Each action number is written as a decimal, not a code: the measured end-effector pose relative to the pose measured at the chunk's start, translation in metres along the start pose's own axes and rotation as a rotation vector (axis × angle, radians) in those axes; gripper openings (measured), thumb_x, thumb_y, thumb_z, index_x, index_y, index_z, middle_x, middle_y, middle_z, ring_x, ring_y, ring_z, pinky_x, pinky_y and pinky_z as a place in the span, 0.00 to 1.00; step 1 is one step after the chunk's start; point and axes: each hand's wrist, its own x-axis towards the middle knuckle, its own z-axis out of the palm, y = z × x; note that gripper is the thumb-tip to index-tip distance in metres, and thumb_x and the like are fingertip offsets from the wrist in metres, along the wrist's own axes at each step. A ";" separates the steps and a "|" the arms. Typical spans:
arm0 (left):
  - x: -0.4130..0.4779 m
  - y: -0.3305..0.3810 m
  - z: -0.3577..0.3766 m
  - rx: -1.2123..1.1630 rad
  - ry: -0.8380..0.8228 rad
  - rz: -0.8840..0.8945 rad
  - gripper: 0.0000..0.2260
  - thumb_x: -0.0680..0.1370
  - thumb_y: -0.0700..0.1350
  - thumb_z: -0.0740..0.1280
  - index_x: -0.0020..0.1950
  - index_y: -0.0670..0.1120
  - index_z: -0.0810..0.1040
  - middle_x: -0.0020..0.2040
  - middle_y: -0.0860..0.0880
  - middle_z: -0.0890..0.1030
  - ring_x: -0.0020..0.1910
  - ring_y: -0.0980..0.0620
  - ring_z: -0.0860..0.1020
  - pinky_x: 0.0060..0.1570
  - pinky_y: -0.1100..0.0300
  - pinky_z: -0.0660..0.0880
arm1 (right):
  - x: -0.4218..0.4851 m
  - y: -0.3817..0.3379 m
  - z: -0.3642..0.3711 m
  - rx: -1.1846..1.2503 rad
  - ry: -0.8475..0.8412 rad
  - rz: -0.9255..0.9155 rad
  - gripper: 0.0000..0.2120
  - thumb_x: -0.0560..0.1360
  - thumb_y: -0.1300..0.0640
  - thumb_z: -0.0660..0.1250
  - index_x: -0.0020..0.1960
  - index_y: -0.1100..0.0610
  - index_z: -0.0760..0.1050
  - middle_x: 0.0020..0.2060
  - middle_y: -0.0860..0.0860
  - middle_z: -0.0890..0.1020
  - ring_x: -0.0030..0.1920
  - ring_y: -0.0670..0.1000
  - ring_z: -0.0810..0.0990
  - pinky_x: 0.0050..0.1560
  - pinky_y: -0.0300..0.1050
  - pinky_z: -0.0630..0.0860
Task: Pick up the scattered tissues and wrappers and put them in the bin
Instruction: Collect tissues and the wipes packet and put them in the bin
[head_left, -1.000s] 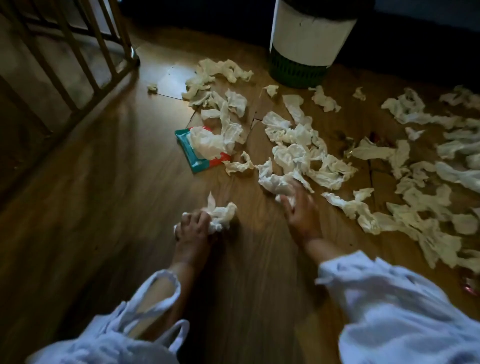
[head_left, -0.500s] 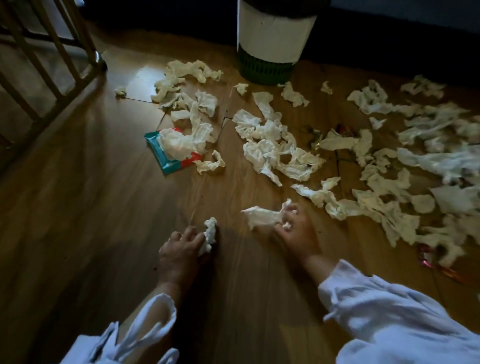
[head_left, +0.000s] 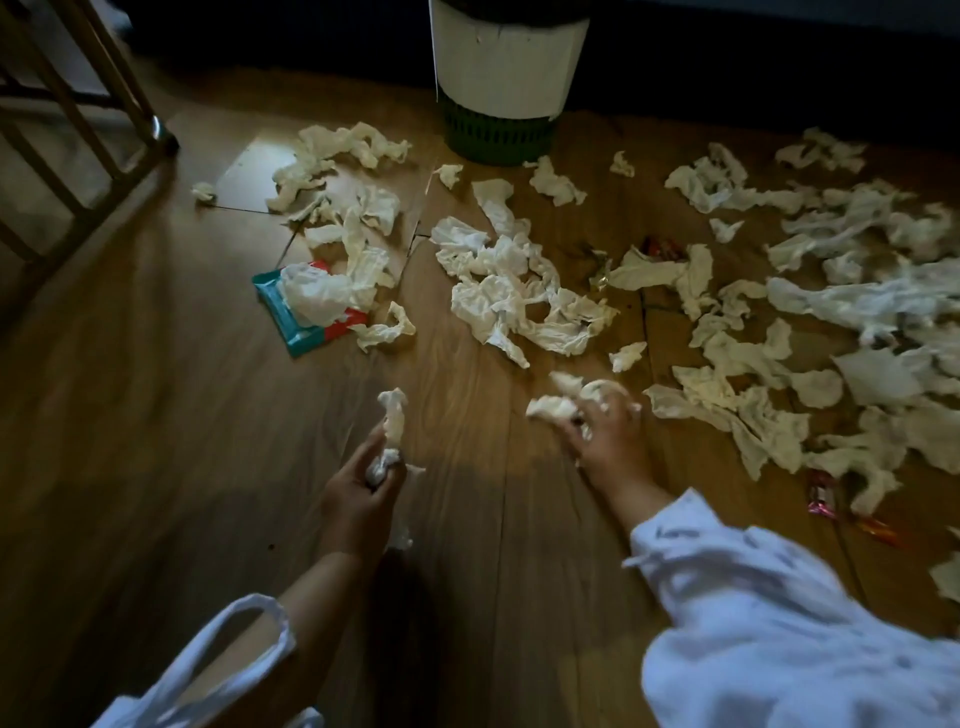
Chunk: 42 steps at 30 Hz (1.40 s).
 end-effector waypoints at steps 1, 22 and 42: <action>0.002 0.000 0.000 -0.033 0.026 0.004 0.17 0.76 0.39 0.65 0.66 0.44 0.72 0.55 0.48 0.76 0.56 0.49 0.76 0.58 0.51 0.73 | -0.015 -0.003 0.007 0.032 0.013 -0.083 0.24 0.73 0.39 0.56 0.60 0.52 0.75 0.63 0.57 0.72 0.63 0.60 0.68 0.63 0.55 0.67; 0.030 0.248 0.011 -0.224 0.152 -0.030 0.17 0.77 0.52 0.64 0.57 0.41 0.77 0.44 0.47 0.80 0.41 0.53 0.79 0.37 0.63 0.73 | 0.047 -0.086 -0.238 0.657 -0.029 -0.095 0.11 0.75 0.55 0.65 0.36 0.57 0.69 0.28 0.48 0.71 0.30 0.47 0.69 0.30 0.38 0.63; 0.095 0.420 0.009 -0.290 0.032 -0.220 0.25 0.77 0.55 0.63 0.66 0.39 0.70 0.51 0.42 0.74 0.48 0.43 0.74 0.46 0.52 0.70 | 0.130 -0.163 -0.348 1.257 -0.103 0.250 0.24 0.78 0.52 0.61 0.70 0.62 0.62 0.61 0.60 0.75 0.59 0.59 0.75 0.56 0.50 0.73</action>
